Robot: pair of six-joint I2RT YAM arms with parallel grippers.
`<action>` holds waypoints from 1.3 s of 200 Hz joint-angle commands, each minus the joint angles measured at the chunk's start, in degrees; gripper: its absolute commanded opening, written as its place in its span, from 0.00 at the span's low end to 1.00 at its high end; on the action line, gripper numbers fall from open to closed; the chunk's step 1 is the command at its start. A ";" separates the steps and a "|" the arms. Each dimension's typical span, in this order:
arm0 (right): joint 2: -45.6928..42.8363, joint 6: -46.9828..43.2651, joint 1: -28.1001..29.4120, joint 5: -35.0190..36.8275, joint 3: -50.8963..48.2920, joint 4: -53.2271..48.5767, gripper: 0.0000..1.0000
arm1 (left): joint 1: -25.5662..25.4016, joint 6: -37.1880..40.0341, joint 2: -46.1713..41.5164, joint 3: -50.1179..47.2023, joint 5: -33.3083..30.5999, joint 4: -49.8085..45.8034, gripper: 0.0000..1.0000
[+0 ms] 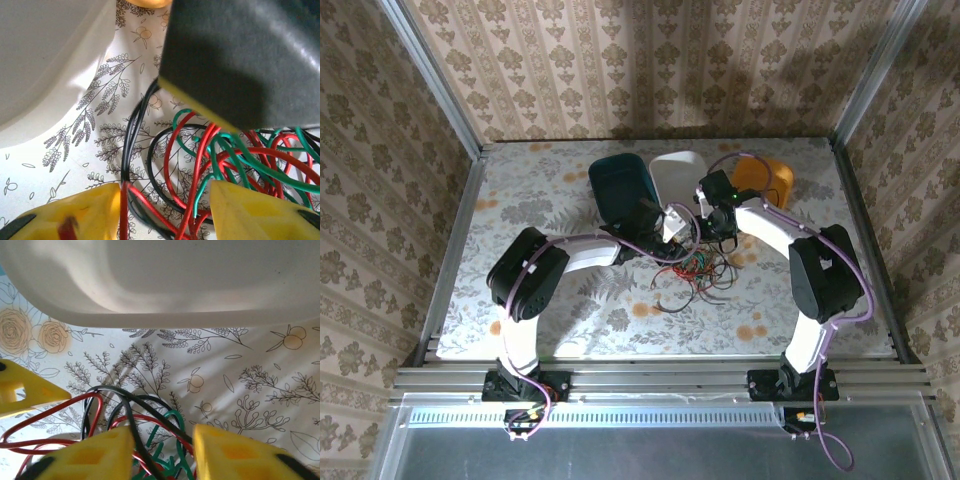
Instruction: Untangle the cables
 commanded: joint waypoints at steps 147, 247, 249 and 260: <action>-27.62 8.72 -6.92 -10.50 -4.01 6.85 0.00 | -0.64 2.73 9.23 5.98 2.74 0.90 0.49; -37.76 8.35 -12.19 16.19 1.62 11.43 0.00 | -0.46 2.87 7.02 1.36 1.28 2.86 0.50; -37.77 8.27 -12.38 16.45 1.93 11.50 0.00 | -0.44 2.94 6.97 1.34 1.26 2.86 0.50; -37.55 7.84 -13.34 17.66 3.14 12.26 0.00 | -0.45 2.94 6.76 0.94 0.98 2.83 0.50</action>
